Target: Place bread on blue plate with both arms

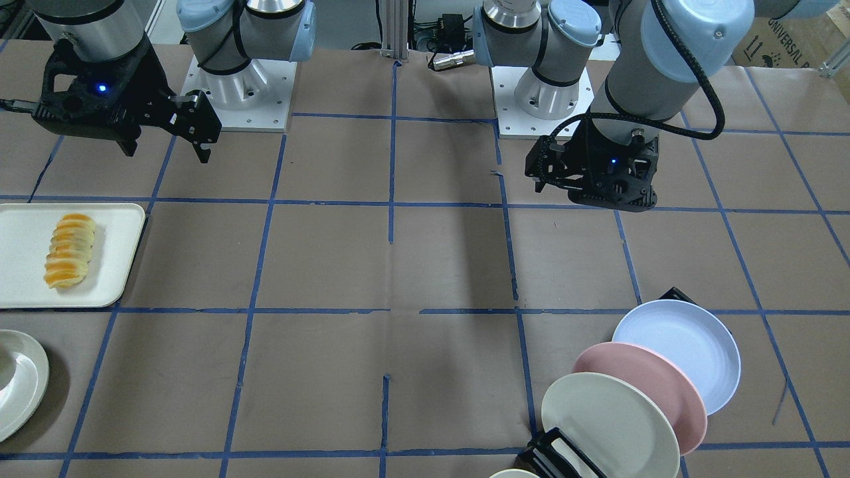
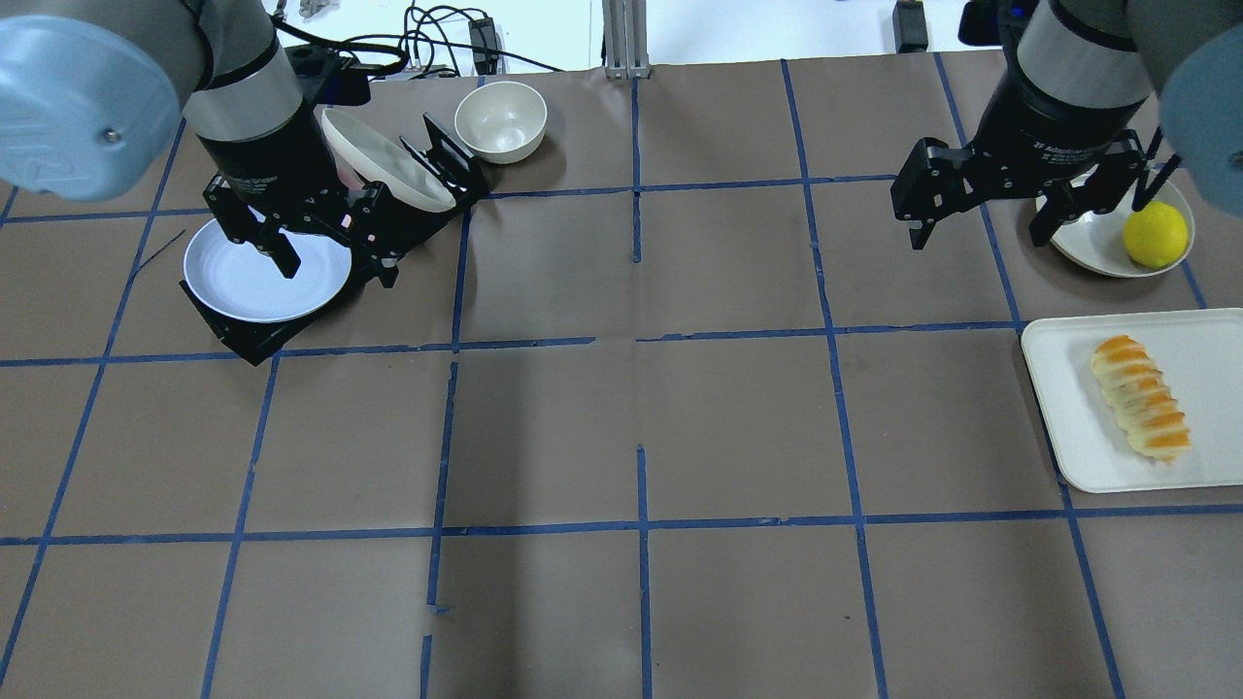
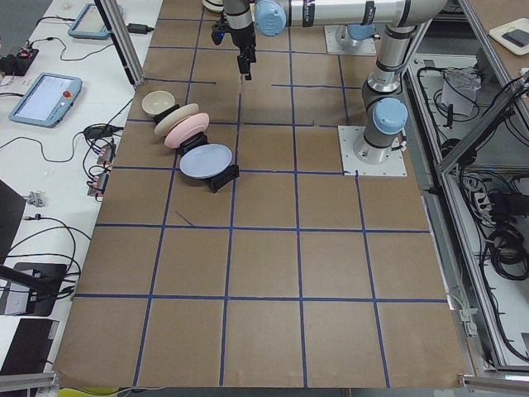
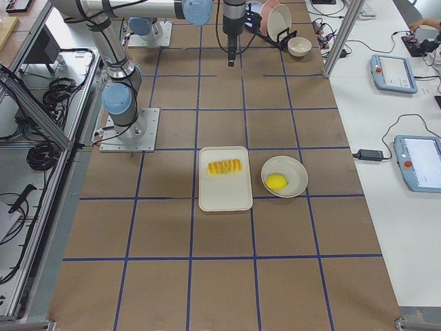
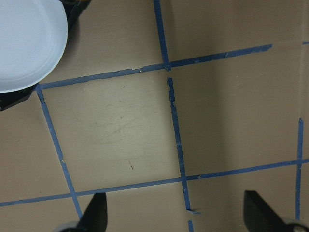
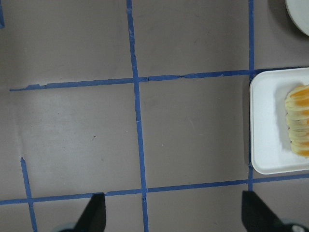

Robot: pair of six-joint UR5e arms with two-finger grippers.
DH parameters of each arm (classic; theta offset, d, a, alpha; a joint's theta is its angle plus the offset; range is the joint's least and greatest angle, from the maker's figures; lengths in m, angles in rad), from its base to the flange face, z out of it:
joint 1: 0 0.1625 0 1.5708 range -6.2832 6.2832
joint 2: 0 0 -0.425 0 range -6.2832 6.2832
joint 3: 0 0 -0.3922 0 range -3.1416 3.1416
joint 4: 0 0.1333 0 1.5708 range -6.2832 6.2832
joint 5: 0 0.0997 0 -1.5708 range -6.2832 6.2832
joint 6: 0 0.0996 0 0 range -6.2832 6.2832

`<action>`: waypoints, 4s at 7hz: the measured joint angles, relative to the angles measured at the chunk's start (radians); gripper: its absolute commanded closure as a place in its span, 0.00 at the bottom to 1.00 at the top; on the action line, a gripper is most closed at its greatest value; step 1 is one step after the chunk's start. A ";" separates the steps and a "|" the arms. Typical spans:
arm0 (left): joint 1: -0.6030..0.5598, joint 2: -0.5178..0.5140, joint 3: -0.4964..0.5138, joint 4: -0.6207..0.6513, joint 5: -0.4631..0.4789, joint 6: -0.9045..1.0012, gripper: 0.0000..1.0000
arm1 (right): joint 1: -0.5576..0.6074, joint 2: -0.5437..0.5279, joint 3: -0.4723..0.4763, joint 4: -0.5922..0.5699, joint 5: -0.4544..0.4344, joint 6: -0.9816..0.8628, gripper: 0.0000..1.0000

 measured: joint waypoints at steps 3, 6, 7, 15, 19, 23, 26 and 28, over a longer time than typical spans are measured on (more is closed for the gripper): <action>0.005 0.013 -0.008 -0.004 0.000 0.008 0.00 | 0.000 0.000 0.005 -0.001 0.002 0.003 0.02; 0.163 0.007 0.011 0.002 -0.002 0.199 0.00 | -0.089 0.014 0.120 -0.190 -0.009 -0.266 0.02; 0.289 -0.014 0.021 0.007 -0.015 0.342 0.00 | -0.189 0.017 0.197 -0.275 -0.010 -0.376 0.06; 0.501 -0.583 0.432 0.097 -0.175 0.704 0.00 | -0.609 0.390 0.320 -0.627 0.028 -0.661 0.06; 0.476 -0.731 0.535 0.095 -0.198 0.695 0.07 | -0.611 0.410 0.349 -0.625 0.012 -0.691 0.88; 0.482 -0.728 0.525 0.086 -0.206 0.634 0.98 | -0.609 0.400 0.339 -0.621 -0.028 -0.751 0.98; 0.478 -0.712 0.525 0.076 -0.244 0.583 0.98 | -0.532 0.346 0.160 -0.476 -0.013 -0.751 0.98; 0.475 -0.649 0.528 0.010 -0.242 0.564 0.98 | -0.395 0.326 -0.054 -0.318 0.025 -0.683 0.97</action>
